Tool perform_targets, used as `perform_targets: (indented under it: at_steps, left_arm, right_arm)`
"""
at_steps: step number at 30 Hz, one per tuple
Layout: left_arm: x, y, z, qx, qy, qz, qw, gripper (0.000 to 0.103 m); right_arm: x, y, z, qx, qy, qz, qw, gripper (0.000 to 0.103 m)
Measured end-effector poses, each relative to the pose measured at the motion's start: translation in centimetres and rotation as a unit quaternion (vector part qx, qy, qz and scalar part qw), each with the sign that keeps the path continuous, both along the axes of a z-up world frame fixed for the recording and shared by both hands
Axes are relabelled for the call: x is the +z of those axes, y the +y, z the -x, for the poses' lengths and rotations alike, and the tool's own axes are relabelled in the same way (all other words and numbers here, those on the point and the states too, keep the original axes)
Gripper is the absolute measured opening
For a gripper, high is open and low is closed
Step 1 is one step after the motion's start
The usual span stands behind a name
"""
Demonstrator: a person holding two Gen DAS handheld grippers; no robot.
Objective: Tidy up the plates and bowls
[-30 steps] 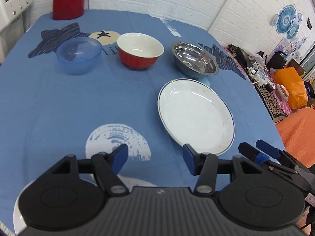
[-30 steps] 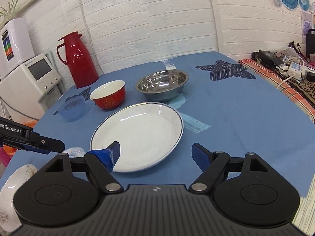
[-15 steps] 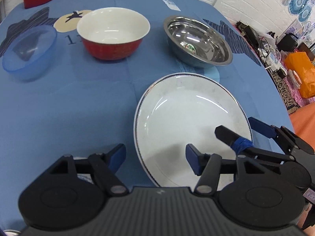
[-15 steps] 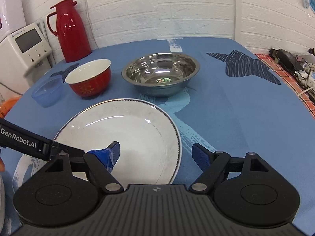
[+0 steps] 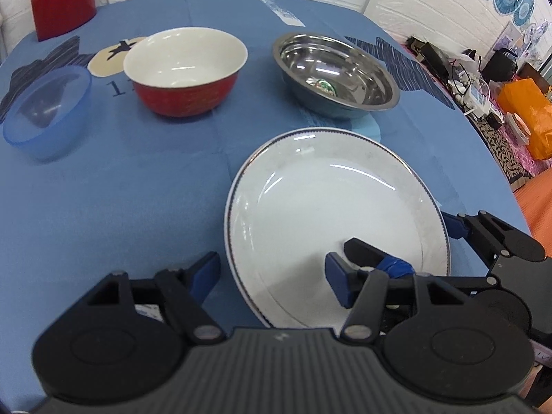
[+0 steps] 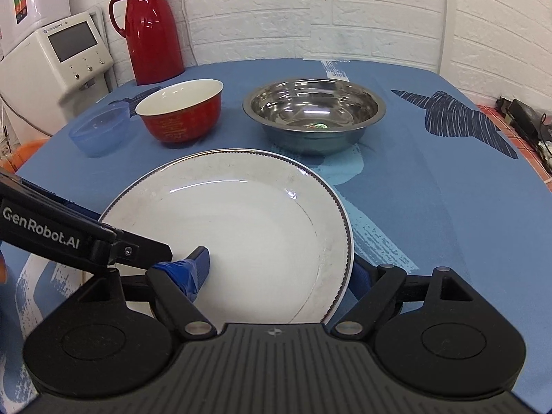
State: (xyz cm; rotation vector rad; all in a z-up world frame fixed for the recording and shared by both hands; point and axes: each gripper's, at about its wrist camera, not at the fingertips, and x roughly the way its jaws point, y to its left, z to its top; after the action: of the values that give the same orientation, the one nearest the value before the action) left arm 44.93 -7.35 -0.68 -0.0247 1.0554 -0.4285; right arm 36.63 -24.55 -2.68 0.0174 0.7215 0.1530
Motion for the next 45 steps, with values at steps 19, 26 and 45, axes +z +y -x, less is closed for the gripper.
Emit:
perform_targets:
  at_steps: [19,26,45]
  left_arm:
    - [3.8,2.3,3.6,0.006,-0.075,-0.026,0.9968,0.011]
    - [6.8,6.5,8.3,0.023,-0.093,-0.008,0.9954,0.011]
    - [5.2,23.7,21.4,0.169,-0.105,-0.024,0.9797,0.011]
  right_arm:
    - [3.0,2.1,4.5,-0.004,-0.047,-0.013,0.999,0.056]
    - [5.8,5.5,8.6,0.020,-0.081,-0.004,0.996,0.057]
    - [3.9,20.3,14.5,0.160,-0.059,-0.030,0.985,0.057]
